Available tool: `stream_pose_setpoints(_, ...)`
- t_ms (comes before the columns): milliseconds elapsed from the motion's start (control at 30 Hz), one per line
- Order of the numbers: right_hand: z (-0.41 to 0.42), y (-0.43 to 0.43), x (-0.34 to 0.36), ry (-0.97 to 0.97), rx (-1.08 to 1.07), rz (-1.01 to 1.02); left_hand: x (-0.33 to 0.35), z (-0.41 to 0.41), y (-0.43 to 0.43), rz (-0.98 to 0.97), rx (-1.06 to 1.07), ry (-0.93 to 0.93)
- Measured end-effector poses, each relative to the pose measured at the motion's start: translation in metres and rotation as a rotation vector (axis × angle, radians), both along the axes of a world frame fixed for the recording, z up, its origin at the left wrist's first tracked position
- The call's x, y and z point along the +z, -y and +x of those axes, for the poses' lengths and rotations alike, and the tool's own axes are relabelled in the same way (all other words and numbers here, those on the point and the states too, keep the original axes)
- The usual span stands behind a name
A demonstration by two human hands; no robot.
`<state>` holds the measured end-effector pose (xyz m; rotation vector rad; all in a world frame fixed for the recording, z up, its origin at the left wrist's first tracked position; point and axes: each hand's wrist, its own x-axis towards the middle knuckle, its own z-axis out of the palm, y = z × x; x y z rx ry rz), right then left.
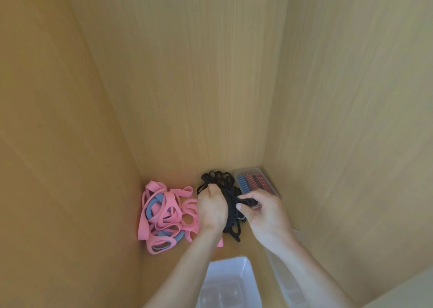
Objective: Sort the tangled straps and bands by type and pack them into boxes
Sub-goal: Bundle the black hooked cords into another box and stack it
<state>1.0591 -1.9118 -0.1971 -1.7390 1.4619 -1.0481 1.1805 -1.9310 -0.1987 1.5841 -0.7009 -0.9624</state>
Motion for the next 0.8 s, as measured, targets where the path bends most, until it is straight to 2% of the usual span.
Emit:
stream_pose_setpoints(133, 0.008, -0.018, -0.015, -0.116, 0.085, -0.233, 0.006, 0.000, 0.002, 0.034, 0.106, -0.172)
stream_pose_setpoints(233, 0.008, -0.028, -0.027, -0.205, 0.175, -0.242, 0.006, 0.002, 0.004, 0.110, 0.144, -0.406)
stream_pose_setpoints(300, 0.006, -0.031, -0.037, -0.352, 0.211, -0.274, 0.005, 0.004, 0.004, 0.169, 0.124, -0.611)
stream_pose_setpoints(367, 0.004, -0.031, -0.043, -0.504, 0.226, -0.304, 0.009, 0.006, 0.000, 0.191, 0.075, -0.734)
stream_pose_setpoints(433, 0.004, -0.030, -0.045, -0.571, 0.201, -0.319, 0.011, 0.008, -0.002, 0.223, 0.045, -0.804)
stream_pose_setpoints(633, -0.002, -0.025, -0.044, -0.524, 0.133, -0.412, 0.011, 0.009, -0.005, 0.318, -0.023, -0.897)
stream_pose_setpoints(800, 0.000, -0.025, -0.050, -0.414, 0.185, -0.349, -0.003, 0.014, -0.013, 0.316, 0.035, -0.907)
